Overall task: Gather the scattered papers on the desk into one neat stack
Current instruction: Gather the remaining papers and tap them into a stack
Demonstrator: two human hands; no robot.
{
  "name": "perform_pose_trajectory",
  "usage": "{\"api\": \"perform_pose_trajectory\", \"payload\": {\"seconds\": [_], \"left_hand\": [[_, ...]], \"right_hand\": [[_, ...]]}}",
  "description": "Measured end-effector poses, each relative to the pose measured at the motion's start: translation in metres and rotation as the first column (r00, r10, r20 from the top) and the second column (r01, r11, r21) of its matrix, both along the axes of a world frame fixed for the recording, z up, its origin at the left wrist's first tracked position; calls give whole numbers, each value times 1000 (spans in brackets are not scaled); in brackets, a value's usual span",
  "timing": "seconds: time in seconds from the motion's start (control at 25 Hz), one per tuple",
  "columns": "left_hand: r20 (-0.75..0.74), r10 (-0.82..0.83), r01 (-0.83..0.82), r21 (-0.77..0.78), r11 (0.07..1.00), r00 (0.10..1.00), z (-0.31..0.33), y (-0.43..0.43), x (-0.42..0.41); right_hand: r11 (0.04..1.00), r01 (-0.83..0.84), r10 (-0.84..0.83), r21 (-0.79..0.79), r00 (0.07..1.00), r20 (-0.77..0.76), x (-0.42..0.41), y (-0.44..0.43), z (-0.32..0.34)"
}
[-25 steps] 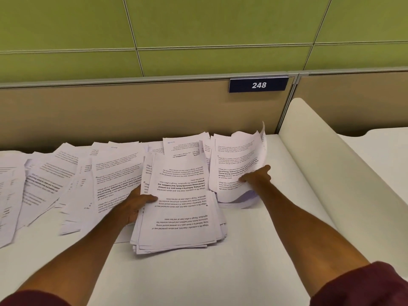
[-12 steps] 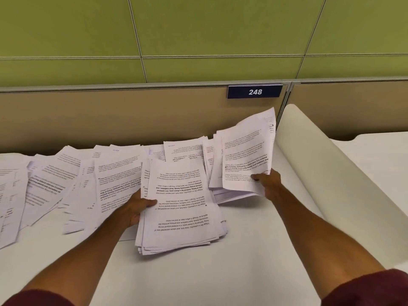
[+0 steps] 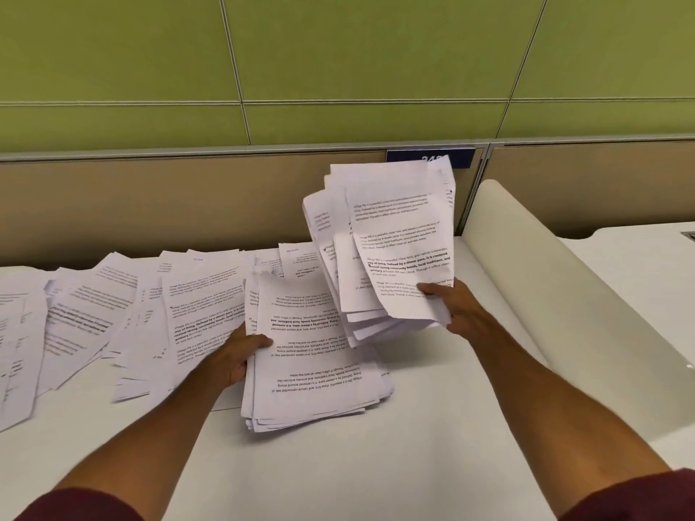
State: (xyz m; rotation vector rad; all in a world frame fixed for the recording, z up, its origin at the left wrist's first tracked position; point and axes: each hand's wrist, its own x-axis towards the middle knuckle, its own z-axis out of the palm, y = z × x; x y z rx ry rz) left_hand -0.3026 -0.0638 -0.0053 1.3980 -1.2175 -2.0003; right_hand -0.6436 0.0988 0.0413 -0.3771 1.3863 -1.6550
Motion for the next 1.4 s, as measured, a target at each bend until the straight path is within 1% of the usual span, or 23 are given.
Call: {"api": "perform_pose_trajectory", "payload": {"seconds": [0.16, 0.28, 0.36, 0.4, 0.44, 0.52, 0.56, 0.6, 0.68, 0.72, 0.76, 0.8, 0.88, 0.96, 1.04, 1.08, 1.16, 1.2, 1.24, 1.28, 1.32, 1.36, 1.4], "left_hand": [[-8, -4, 4, 20, 1000, 1000, 2, 1, 2], [0, -9, 9, 22, 1000, 1000, 2, 1, 3], [-5, -4, 4, 22, 1000, 1000, 1, 0, 4], [-16, 15, -14, 35, 999, 1000, 1, 0, 4], [-34, 39, -37, 62, 997, 999, 3, 1, 4], [-109, 81, -64, 154, 986, 991, 8, 4, 3], [-153, 96, -67, 181, 981, 984, 6, 2, 3], [-191, 110, -74, 185, 980, 976, 4, -1, 1], [-196, 115, -87, 147, 985, 974, 2, -3, -1], [-145, 99, -84, 109, 990, 984, 1, -2, -1], [-82, 78, -73, 61, 995, 994, -1, -2, -1], [-23, 63, -63, 0, 998, 998, -4, -2, -2], [37, 69, -66, -79, 995, 997, -11, -2, -3], [48, 90, -86, -83, 993, 995, -15, -3, -3], [25, 94, -93, -58, 994, 995, -18, -5, -1], [8, 92, -92, -37, 995, 996, -19, -6, 0], [-39, 90, -90, 5, 996, 995, -20, -7, 3], [-61, 83, -83, 14, 996, 995, -21, -7, 4], [-69, 76, -75, 13, 997, 995, -22, -6, 4], [-64, 71, -71, 4, 997, 995, -22, -5, 4], [-46, 72, -73, -14, 997, 996, -23, -5, 3], [-24, 77, -78, -33, 996, 997, -24, -5, 3], [-6, 83, -83, -46, 995, 997, -24, -5, 2]], "right_hand": [[993, 18, -12, -113, 998, 54, 8, -9, 4], [982, 27, -17, -185, 998, 55, 15, -16, 5], [972, -2, 18, -237, 997, 69, 22, -20, 3], [972, -43, 59, -232, 996, 64, 27, -21, 0], [983, -82, 87, -164, 996, 19, 35, -21, -3], [989, -93, 113, 112, 976, -187, 51, -21, -14], [966, -128, 186, 226, 948, -259, 59, -20, -22], [923, -221, 318, 315, 899, -300, 68, -20, -28], [768, -401, 603, 500, 717, -351, 83, -22, -36], [712, -398, 662, 578, 654, -366, 88, -26, -35], [704, -332, 656, 628, 644, -395, 91, -31, -31], [727, -218, 598, 651, 666, -446, 92, -35, -28], [781, -13, 449, 624, 707, -547, 94, -40, -26], [792, 48, 414, 608, 690, -594, 92, -43, -30], [771, 36, 447, 635, 680, -581, 86, -42, -35], [762, -3, 453, 647, 716, -530, 81, -41, -37], [740, -165, 489, 652, 797, -353, 72, -36, -35], [698, -237, 543, 676, 791, -283, 69, -34, -32], [632, -274, 614, 725, 748, -253, 64, -32, -29], [567, -276, 677, 776, 693, -248, 61, -30, -27], [535, -239, 703, 810, 658, -271, 59, -29, -25], [561, -173, 681, 810, 653, -332, 58, -29, -25], [631, -95, 610, 770, 674, -417, 56, -31, -26]]}}
